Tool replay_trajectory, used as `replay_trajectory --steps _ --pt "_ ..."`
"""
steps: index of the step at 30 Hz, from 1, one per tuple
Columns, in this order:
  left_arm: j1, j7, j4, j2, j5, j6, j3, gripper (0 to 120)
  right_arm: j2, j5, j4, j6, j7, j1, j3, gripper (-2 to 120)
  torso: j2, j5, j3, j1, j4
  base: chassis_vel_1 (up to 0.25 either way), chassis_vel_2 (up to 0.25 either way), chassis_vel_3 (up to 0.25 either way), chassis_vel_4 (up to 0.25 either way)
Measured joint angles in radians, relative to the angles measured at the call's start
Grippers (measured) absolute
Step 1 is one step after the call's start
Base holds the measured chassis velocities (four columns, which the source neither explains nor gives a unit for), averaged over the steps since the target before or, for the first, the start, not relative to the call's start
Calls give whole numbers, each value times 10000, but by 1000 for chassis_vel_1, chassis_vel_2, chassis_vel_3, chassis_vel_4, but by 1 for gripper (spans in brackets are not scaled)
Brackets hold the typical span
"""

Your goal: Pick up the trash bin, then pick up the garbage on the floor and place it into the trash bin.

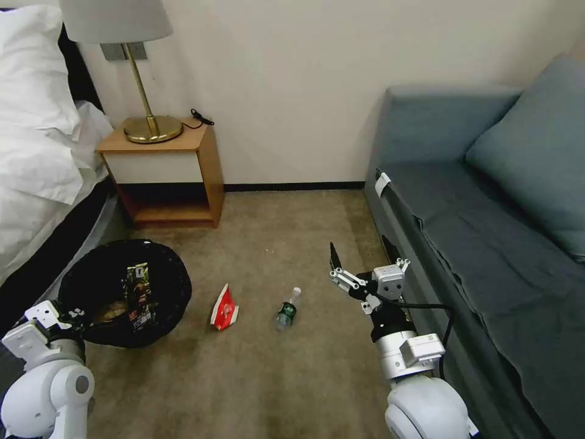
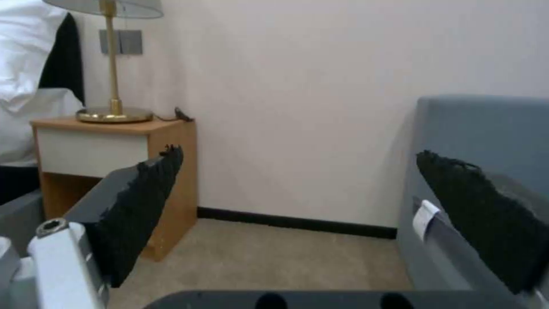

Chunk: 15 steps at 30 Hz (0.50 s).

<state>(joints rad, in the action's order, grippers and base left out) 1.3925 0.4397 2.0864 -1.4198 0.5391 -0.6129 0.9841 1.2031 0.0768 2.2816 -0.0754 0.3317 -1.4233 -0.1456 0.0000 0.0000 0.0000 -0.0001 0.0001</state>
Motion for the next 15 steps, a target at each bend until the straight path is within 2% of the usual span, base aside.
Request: replay_trajectory --steps 15 --pt "32 2 -51 -18 -37 41 20 2 -39 261 -212 -32 69 368 288 100 -1 0 0 1 -1 -147 142 144 -153"
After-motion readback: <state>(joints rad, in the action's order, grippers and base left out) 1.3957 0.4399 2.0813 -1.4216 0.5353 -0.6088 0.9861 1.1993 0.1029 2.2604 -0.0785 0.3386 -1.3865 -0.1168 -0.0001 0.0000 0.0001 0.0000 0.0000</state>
